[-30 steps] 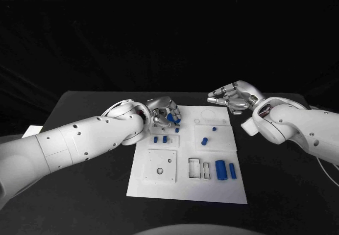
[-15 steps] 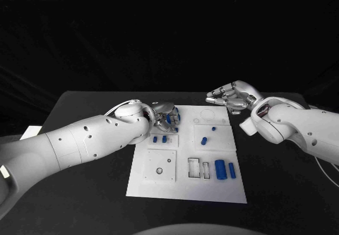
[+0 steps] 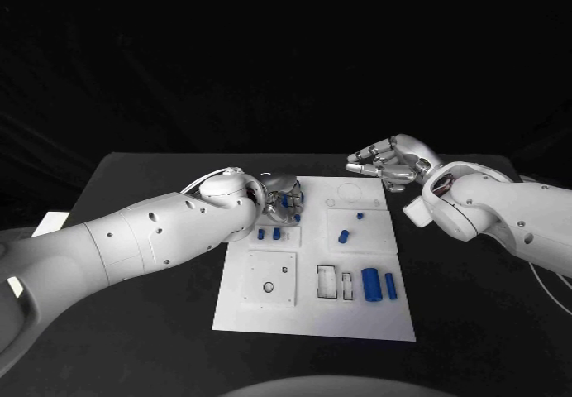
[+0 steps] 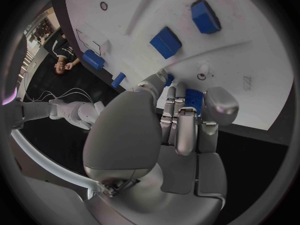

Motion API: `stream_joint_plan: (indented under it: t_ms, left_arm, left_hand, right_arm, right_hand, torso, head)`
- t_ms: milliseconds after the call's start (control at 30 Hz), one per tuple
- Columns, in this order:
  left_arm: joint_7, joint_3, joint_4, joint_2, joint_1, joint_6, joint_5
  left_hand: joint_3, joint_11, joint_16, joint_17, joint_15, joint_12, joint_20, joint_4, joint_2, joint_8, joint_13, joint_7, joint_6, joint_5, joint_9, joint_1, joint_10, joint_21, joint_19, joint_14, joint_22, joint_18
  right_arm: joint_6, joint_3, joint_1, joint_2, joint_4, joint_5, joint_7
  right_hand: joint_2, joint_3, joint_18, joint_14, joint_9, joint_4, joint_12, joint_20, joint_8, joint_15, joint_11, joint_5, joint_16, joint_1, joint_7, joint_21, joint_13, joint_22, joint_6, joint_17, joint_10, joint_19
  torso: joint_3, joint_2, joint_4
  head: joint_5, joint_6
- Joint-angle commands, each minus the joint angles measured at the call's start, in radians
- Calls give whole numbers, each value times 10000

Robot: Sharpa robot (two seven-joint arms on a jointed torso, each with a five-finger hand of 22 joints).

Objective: Assemble the parts on the task board

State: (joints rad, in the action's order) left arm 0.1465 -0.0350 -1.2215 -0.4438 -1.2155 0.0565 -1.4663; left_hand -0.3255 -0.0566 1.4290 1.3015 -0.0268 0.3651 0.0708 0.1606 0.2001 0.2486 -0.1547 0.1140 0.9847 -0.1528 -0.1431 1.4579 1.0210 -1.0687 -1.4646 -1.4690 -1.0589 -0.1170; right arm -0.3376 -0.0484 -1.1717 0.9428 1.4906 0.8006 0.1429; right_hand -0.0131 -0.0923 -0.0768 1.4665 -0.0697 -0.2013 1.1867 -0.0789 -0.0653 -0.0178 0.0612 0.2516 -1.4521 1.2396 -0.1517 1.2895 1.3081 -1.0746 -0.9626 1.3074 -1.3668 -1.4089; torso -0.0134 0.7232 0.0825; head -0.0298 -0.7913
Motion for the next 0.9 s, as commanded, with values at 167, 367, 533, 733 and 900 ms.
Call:
stream_joint_plan:
  t_ms: [167,367,533,733,900]
  left_arm:
    - [-37,-23,-15,66,26,-83,-137]
    - [28,-24,-15,71,27,-200,-137]
    - [74,-25,-13,72,27,-292,-171]
    - [101,-26,-12,74,27,-271,-250]
    - [14,-25,-2,72,28,29,-233]
  left_hand:
    - [-221,20,36,15,-96,-199,-98,-23,-96,-113,157,-35,209,15,72,16,274,-55,-266,-524,-58,113]
    - [-472,101,70,31,-134,-272,-129,-128,-193,-126,246,-96,501,14,96,78,651,-103,-268,-533,-130,119]
    - [-757,172,108,63,-163,-302,-156,-281,-331,-98,272,-120,797,34,88,180,1004,-172,-274,-541,-217,131]
    - [-1152,230,174,149,-210,-372,-198,-593,-483,-79,275,-125,1128,101,70,347,1394,-293,-281,-556,-361,153]
    - [-1479,215,204,163,-184,-599,-208,-831,-495,-175,300,-98,1283,130,88,265,1610,-346,-275,-556,-438,167]
  right_arm:
    - [95,-1,6,-10,22,7,92]
    - [107,-1,6,-6,27,7,84]
    - [117,-1,6,-3,30,7,75]
    - [119,-1,6,-4,33,7,76]
    - [117,-1,6,-3,37,7,77]
  right_hand:
    - [42,-44,-178,651,-13,5,-19,-15,-50,-8,6,21,35,-34,22,-42,72,4,11,994,83,54]
    - [42,-44,-178,651,-13,5,-19,-15,-50,-8,6,21,35,-34,22,-42,72,4,11,994,83,54]
    - [61,-52,-175,654,-13,6,-1,-16,-49,-7,8,26,29,-36,22,-36,81,-12,15,1005,76,47]
    - [61,-52,-175,654,-13,6,-1,-16,-49,-7,8,26,29,-36,22,-36,81,-12,15,1005,76,47]
    - [61,-52,-175,654,-13,6,-1,-16,-49,-7,8,26,29,-36,22,-36,81,-12,15,1005,76,47]
  torso:
    - [-8,-13,10]
    - [-4,-16,7]
    - [-3,-14,11]
    - [-3,-12,6]
    - [0,-9,18]
  head:
    - [-14,-21]
    - [-18,-16]
    - [-21,-24]
    - [-27,-32]
    - [-36,-48]
